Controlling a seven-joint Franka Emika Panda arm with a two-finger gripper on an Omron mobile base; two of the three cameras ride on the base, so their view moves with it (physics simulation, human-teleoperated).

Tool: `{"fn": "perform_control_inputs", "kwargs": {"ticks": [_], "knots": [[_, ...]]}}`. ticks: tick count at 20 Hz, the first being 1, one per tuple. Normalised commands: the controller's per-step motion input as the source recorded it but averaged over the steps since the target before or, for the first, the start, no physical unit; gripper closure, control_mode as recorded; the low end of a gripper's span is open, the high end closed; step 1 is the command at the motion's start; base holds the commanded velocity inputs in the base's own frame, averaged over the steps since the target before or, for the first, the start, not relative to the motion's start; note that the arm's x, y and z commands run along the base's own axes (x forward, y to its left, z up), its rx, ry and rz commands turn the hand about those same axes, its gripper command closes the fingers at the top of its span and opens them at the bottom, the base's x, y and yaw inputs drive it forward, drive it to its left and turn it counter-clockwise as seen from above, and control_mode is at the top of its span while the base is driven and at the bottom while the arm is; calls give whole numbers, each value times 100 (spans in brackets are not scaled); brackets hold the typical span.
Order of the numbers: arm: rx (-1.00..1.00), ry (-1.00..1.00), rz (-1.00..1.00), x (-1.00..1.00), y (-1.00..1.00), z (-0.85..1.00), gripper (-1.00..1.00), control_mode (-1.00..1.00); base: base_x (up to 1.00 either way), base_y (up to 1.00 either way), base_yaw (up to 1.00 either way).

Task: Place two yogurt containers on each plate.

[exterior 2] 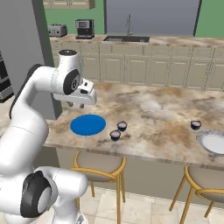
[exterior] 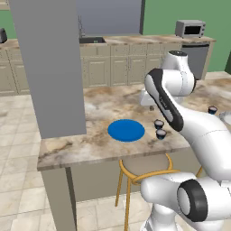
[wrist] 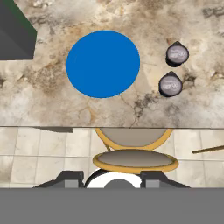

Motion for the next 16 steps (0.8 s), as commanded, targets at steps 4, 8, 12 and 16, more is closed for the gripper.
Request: {"fn": "perform_control_inputs", "kwargs": {"ticks": [4,8,12,16], "knots": [[1,0,-1,-7,-10,-3,-100,-100,0,0,0],[19,0,0,-21,-51,-11,-100,-100,0,0,0],[3,-1,0,-15,-55,-24,-100,-100,0,0,0],[-1,0,0,-1,-42,-32,-100,-100,0,0,0]]}}
